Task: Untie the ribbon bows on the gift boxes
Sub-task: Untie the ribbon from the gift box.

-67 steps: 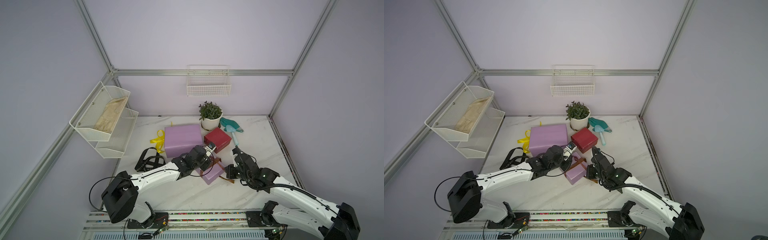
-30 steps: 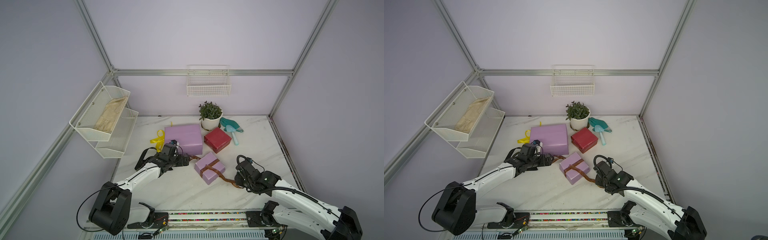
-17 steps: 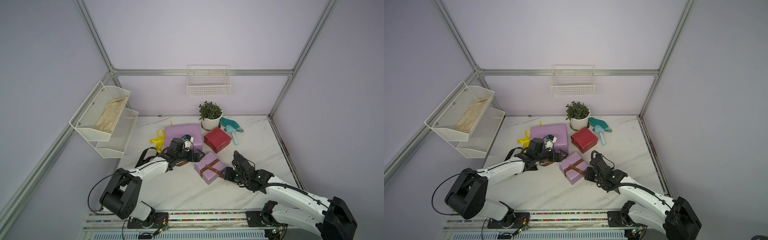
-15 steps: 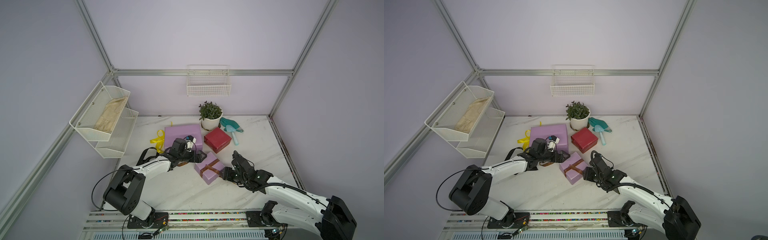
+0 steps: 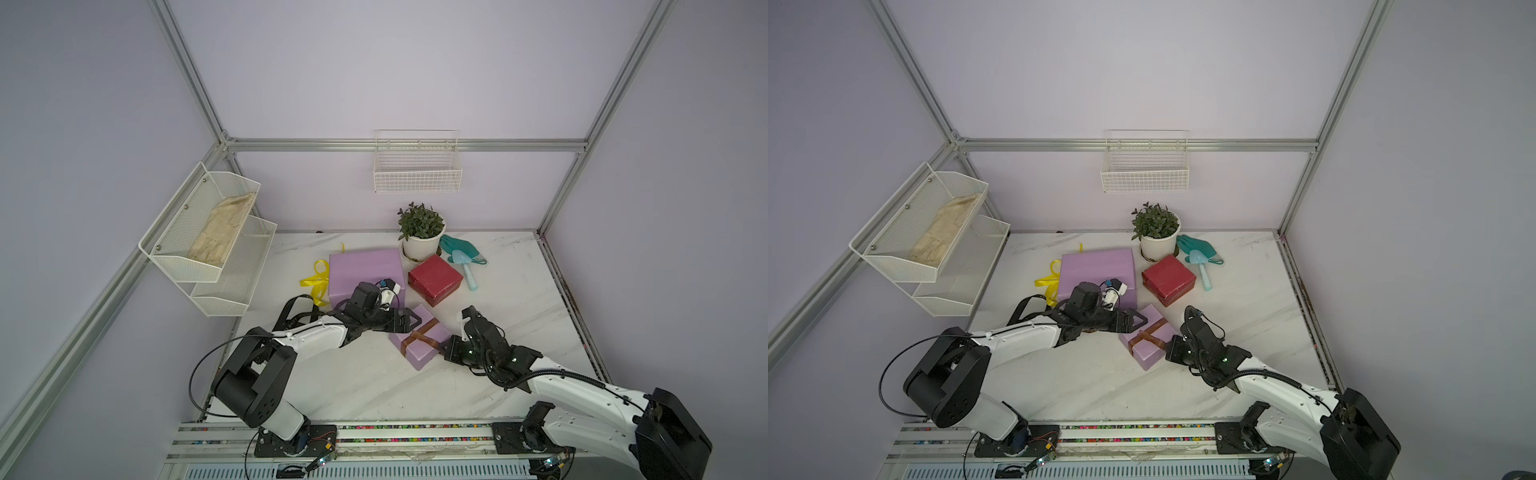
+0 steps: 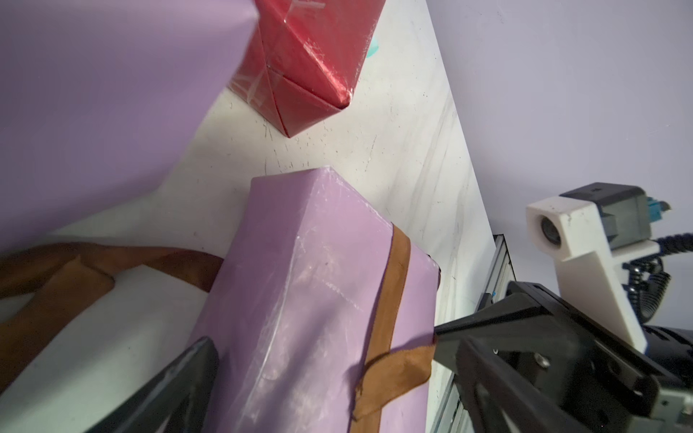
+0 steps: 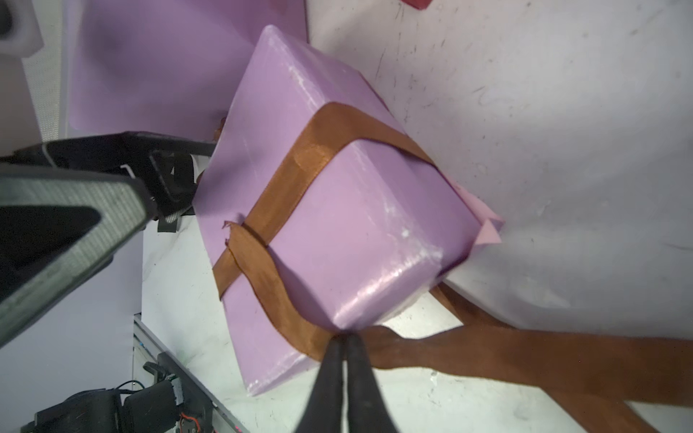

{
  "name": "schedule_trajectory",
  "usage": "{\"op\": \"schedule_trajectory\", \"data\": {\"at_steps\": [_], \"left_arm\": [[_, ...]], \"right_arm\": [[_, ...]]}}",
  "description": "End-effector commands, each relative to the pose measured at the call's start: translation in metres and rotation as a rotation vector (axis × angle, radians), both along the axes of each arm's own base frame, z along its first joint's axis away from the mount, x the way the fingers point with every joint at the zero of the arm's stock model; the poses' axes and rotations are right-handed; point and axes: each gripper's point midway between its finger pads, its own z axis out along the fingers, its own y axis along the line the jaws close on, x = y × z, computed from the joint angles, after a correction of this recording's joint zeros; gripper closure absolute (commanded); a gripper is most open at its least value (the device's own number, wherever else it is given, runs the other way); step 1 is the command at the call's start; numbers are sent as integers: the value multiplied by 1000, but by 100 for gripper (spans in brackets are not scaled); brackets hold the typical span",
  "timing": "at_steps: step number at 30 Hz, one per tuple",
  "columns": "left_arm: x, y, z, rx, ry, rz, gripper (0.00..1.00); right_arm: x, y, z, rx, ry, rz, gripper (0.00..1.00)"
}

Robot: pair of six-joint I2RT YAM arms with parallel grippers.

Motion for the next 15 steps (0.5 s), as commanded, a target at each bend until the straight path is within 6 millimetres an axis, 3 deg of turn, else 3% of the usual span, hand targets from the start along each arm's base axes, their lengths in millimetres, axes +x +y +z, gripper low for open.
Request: {"op": "schedule_trajectory", "data": {"at_steps": [1,10,11,12,13,15], "left_arm": [[-11,3,3,-25,4,8,0],[-13,4,1,-18,16,7,0],[-13,3,2,-22,15,5,0],[-12,2,4,-26,16,3,0],[-13,1,5,-32,16,-1,0],[-15,0,7,-40,21,-6,0]], "right_arm": [[-13,-14,-3,-3,43,-42,100],[-33,-71,-19,-186,98,-195,100],[-31,-69,-15,-179,88,-192,100],[-27,-58,-7,-138,64,-155,87],[-23,-43,3,-75,40,-115,82],[-20,-36,2,-86,45,-79,79]]}}
